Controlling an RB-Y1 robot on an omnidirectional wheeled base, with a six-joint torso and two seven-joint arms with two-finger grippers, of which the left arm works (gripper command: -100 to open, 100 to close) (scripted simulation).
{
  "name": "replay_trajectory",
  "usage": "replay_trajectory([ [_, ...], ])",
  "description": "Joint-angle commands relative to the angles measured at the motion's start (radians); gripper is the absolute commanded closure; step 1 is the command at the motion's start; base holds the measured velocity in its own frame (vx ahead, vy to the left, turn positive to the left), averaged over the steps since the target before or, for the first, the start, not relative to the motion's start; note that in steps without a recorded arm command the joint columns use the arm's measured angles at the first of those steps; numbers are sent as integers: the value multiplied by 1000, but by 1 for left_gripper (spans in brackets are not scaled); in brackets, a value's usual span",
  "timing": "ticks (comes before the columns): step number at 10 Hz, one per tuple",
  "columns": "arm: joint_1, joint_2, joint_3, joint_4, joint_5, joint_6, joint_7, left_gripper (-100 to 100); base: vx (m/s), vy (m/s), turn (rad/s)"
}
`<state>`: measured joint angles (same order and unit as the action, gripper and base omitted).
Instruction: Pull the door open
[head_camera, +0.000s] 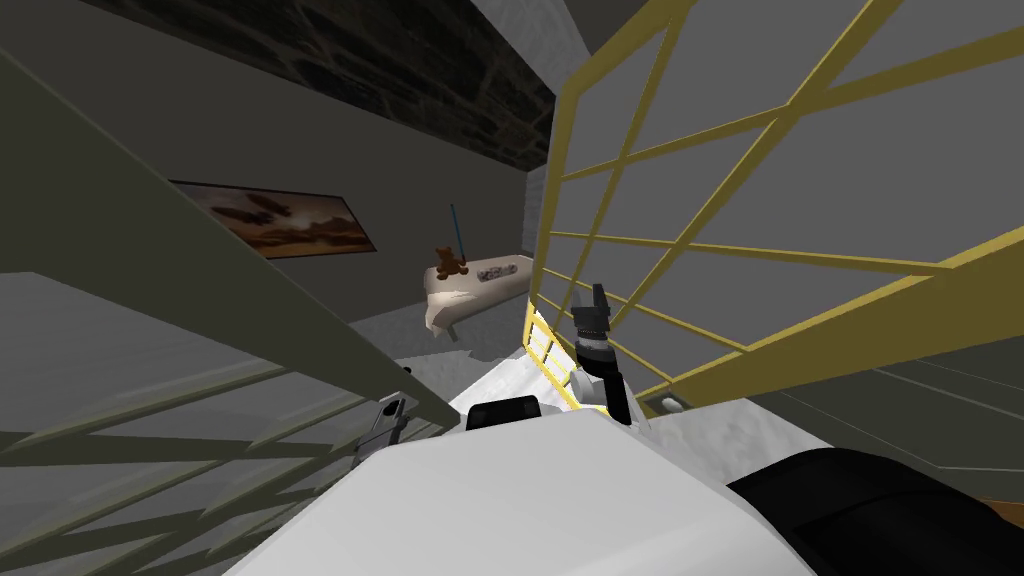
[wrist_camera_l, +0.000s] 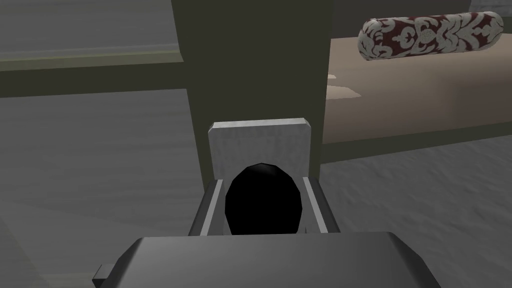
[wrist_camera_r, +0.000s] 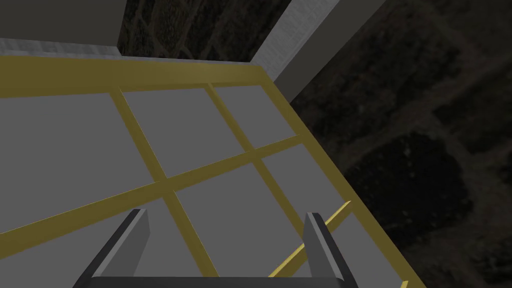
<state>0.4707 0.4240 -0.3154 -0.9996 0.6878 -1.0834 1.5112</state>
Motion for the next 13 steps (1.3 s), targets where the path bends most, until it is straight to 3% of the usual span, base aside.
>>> replay_trajectory([
  [1,0,0,0,0,0,0,0,100,-91,-11,-14],
  [10,-1,54,-71,40,-53,-65,73,100,-221,4,-102],
  [11,-1,51,-66,37,-50,-57,67,100,-104,-1,-19],
  [13,-5,60,-81,52,-62,-70,84,100,-178,19,-117],
])
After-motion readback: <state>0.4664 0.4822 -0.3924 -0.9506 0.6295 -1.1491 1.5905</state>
